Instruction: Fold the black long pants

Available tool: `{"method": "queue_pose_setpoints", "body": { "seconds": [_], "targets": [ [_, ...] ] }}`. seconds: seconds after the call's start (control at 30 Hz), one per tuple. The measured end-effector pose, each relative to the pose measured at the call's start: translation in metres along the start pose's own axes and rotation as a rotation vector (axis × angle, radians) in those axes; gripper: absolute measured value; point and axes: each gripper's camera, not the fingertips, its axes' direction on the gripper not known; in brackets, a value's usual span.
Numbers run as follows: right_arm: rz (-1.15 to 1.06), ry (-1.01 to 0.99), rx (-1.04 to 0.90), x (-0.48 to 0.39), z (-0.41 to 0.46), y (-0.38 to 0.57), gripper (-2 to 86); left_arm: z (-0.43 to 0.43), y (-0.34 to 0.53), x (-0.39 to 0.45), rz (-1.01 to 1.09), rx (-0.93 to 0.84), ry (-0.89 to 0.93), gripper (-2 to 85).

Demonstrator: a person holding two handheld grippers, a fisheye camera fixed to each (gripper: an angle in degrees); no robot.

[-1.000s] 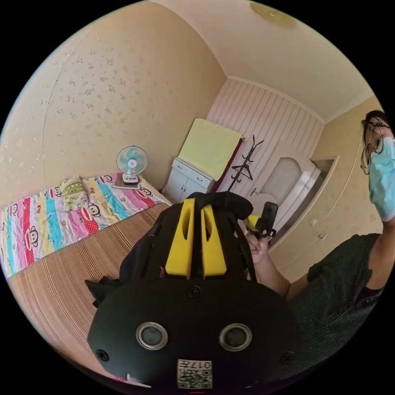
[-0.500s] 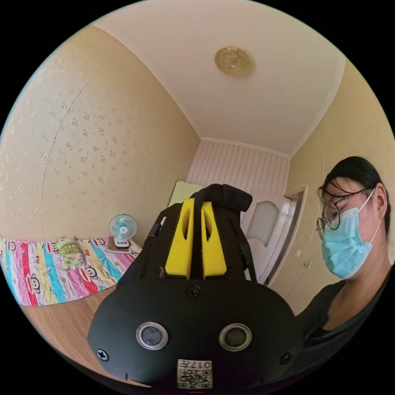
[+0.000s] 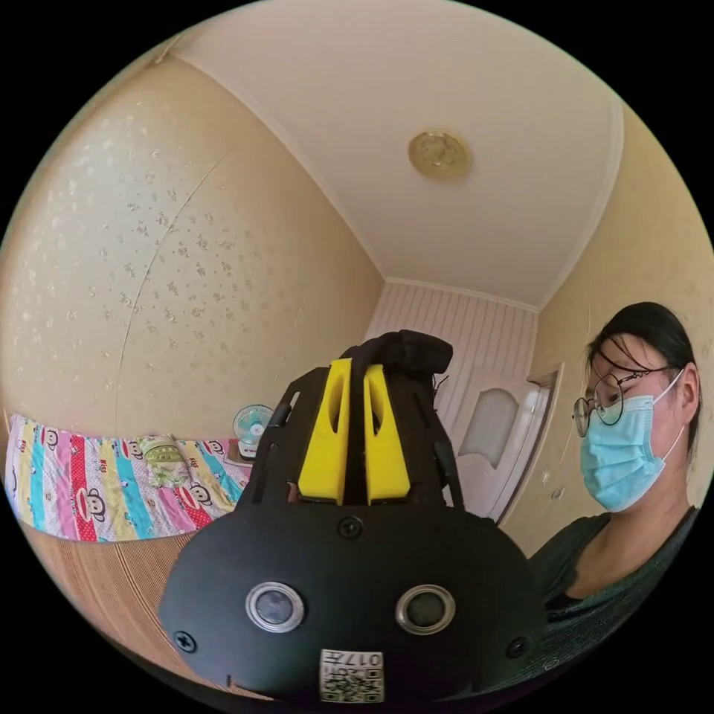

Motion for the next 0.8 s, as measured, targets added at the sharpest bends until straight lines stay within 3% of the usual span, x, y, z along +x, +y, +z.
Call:
{"method": "queue_pose_setpoints", "body": {
  "seconds": [0.23,0.53,0.67,0.8],
  "targets": [
    [0.062,-0.084,0.241,0.028,-0.036,-0.109,5.2,-0.098,-0.049,0.000,0.078,0.106,-0.009,2.1],
    [0.086,-0.273,0.294,0.011,-0.074,-0.192,5.2,-0.208,-0.112,0.062,0.233,0.262,-0.099,3.0],
    [0.103,-0.234,0.279,-0.012,-0.079,-0.173,5.1,-0.230,-0.099,0.054,0.183,0.286,-0.176,2.8],
    [0.021,-0.022,0.176,-0.054,-0.052,-0.125,4.7,-0.217,-0.087,0.002,0.013,0.255,-0.352,1.7]
  ]
}}
